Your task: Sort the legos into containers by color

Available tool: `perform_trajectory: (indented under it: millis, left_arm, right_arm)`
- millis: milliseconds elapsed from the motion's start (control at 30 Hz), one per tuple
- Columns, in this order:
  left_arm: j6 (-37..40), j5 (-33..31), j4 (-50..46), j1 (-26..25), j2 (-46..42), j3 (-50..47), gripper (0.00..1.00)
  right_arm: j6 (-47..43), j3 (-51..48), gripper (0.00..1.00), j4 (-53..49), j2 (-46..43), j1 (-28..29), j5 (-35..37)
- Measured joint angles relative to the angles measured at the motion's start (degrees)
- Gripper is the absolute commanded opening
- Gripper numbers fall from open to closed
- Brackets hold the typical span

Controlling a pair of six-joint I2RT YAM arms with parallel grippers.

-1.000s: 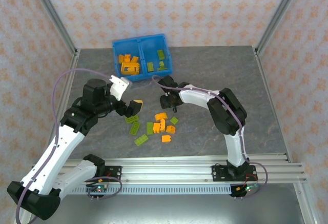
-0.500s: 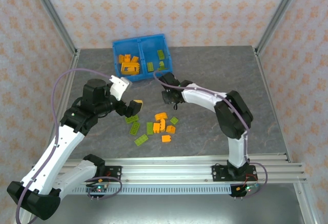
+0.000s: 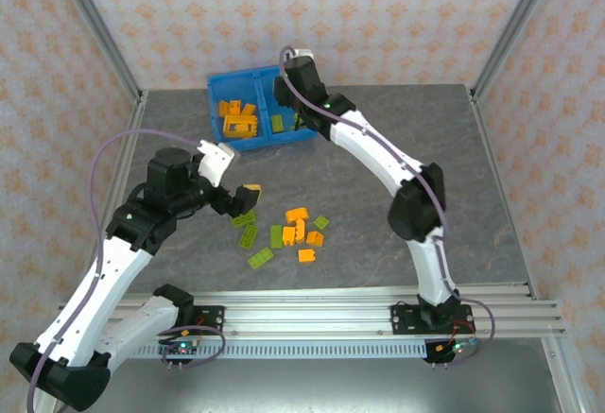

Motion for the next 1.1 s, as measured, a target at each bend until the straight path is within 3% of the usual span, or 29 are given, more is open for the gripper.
perform_trajectory:
  millis: [167,467,600,700,933,1100]
  left_arm:
    - [0.0,-1.1,-0.8,0.0,0.1,0.0,1.00]
    - [0.0,-1.1,-1.1,0.0,0.0,0.0,1.00]
    - [0.0,-1.1,-1.1,0.0,0.0,0.0,1.00]
    - [0.0,-1.1,-1.1,0.0,0.0,0.0,1.00]
    - [0.0,-1.1,-1.1,0.0,0.1,0.0,1.00]
    - [0.0,-1.3,-1.1,0.0,0.1,0.0,1.00]
  right_arm:
    - [0.1,17.8,0.35,-4.7,15.4,-2.1,0.0]
    - [0.3,25.0,0.37,-4.8,27.3,-3.5,-2.9]
    - [0.8,27.4,0.50,-4.2,30.2,-4.0,-3.1]
    - [0.9,27.8,0.56,-3.9,30.4,-4.3,-3.0]
    - [0.7,29.6,0.56,-3.7,28.2,-4.6,-3.3]
    - [0.7,15.9,0.59,-5.0,15.0,-4.6,-5.6]
